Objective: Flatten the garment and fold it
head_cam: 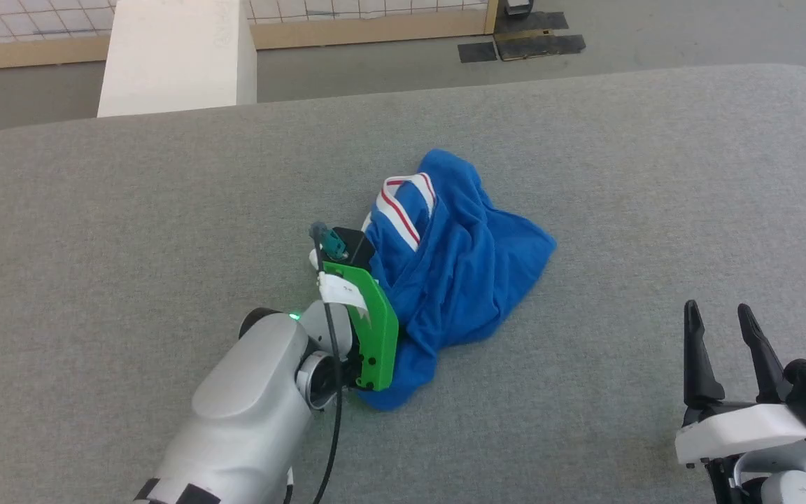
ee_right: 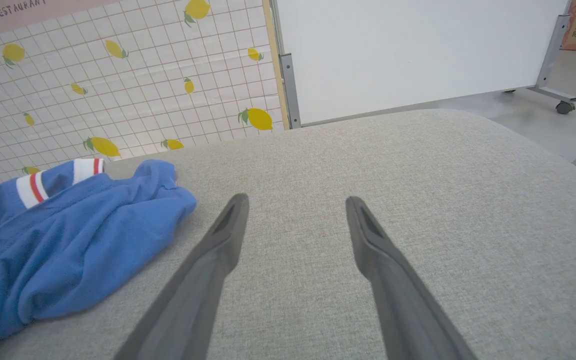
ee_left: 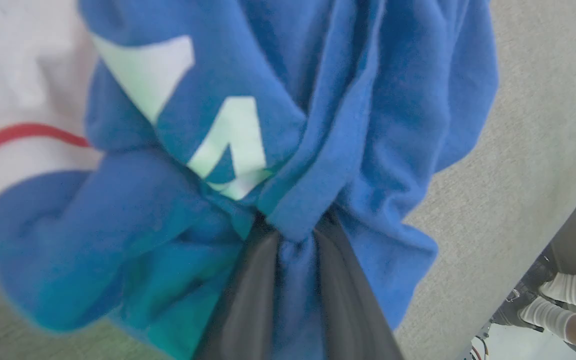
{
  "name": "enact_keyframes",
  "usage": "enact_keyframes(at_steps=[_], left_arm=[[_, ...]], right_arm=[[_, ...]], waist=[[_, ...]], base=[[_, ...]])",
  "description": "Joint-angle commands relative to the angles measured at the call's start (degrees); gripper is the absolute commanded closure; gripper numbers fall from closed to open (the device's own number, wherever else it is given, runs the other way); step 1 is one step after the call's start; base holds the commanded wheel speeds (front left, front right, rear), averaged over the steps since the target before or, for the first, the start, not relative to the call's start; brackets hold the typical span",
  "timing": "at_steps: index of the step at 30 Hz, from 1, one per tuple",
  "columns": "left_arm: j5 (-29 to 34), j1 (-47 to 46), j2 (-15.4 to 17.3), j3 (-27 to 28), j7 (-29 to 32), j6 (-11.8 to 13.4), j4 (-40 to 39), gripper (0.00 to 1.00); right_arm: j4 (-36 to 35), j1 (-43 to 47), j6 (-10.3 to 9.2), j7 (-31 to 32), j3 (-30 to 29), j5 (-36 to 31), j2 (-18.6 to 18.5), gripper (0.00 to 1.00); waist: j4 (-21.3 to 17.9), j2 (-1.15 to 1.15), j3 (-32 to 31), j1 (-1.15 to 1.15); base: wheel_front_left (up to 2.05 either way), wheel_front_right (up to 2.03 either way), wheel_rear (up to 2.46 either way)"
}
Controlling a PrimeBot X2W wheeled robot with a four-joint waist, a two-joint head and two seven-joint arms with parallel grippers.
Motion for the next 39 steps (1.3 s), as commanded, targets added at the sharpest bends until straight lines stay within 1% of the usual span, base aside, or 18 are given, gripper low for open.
enact_keyframes(at_steps=[1,2,3,4,8,12,15,19,21,25,28,31,34,37,39], left_arm=[[-0.3,1.1,-0.3,-0.7,1.4,0.2,1.1,1.0],[-0.8,1.1,-0.6,-0.5,1.3,0.2,1.3,1.0],[-1.5,1.2,-0.8,-0.1,1.1,0.2,1.4,0.75],[-1.9,1.1,-1.1,0.0,1.0,0.2,1.5,0.0],[-4.3,0.3,-1.7,2.0,-0.5,0.5,0.4,0.0],[-6.7,-1.5,-1.6,5.8,-3.8,0.9,-2.3,0.0],[-8.0,-2.8,-0.8,8.8,-6.6,1.3,-4.8,0.0],[-8.6,-3.3,1.2,13.5,-13.4,2.2,-8.8,0.0],[-7.9,-2.8,2.6,15.3,-17.4,2.5,-10.6,0.0],[-3.9,-0.7,6.2,18.4,-28.1,3.5,-14.2,0.0],[-0.6,1.9,8.9,20.1,-35.6,4.7,-16.6,0.0],[3.3,4.9,11.7,20.7,-41.3,5.9,-18.9,0.0],[6.3,8.3,13.9,20.5,-44.2,7.2,-20.5,0.0],[7.8,12.3,15.0,20.9,-46.0,8.8,-22.1,0.0],[8.2,15.0,15.0,21.5,-47.0,9.4,-23.5,0.0]], right_arm=[[-0.1,-0.7,-0.08,-0.3,0.1,0.1,0.0,0.0],[-0.1,-0.6,-0.08,-0.3,0.1,0.1,0.0,0.0],[-0.1,-0.6,-0.08,-0.3,0.1,0.1,0.0,0.0],[0.0,-0.4,-0.08,-0.3,0.1,0.1,0.0,0.0],[0.5,0.3,-0.08,-0.3,0.1,0.2,0.0,0.0],[0.6,1.1,-0.08,-0.3,0.0,0.1,0.0,0.0],[0.6,1.6,-0.08,-0.3,0.1,0.0,0.0,0.0],[0.7,1.9,-0.08,-0.3,0.2,0.0,0.0,0.0],[0.7,2.0,-0.08,-0.3,0.3,0.0,0.0,0.0],[0.6,2.4,-0.08,-0.3,0.1,0.0,0.0,0.0],[0.4,2.7,-0.08,-0.3,0.0,0.0,0.0,0.0],[0.1,2.9,-0.08,-0.3,-0.2,0.1,0.0,0.0],[-0.1,3.1,-0.08,-0.3,-0.3,0.2,0.0,0.0],[-0.2,3.0,-0.08,-0.3,-0.3,0.3,0.0,0.0],[-0.3,3.0,-0.08,-0.3,-0.3,0.4,0.0,0.0]], waist=[[0.3,0.0,0.1,0.0],[0.5,0.0,0.1,0.0],[0.7,0.0,-0.1,0.0],[0.9,0.0,-0.3,0.0],[1.8,0.0,-1.6,0.0],[3.1,0.0,-3.3,0.0],[4.1,0.0,-4.5,0.0],[5.2,0.0,-5.8,0.0],[5.6,0.0,-6.3,0.0],[6.3,0.0,-7.1,0.0],[6.7,0.0,-7.5,0.0],[7.2,0.0,-7.5,0.0],[7.4,0.0,-7.5,0.0],[7.5,0.0,-7.5,0.0],[7.6,0.0,-7.5,0.0]], base=[[0.0,0.0,0.0],[0.0,0.0,0.0],[0.0,0.0,0.0],[0.0,0.0,0.0],[0.0,0.0,0.0],[0.0,0.0,0.0],[0.0,0.0,0.0],[0.0,0.0,0.0],[0.0,0.0,0.0],[0.0,0.0,0.0],[0.0,0.0,0.0],[0.0,0.0,0.0],[0.0,0.0,0.0],[0.0,0.0,0.0],[0.0,0.0,0.0]])
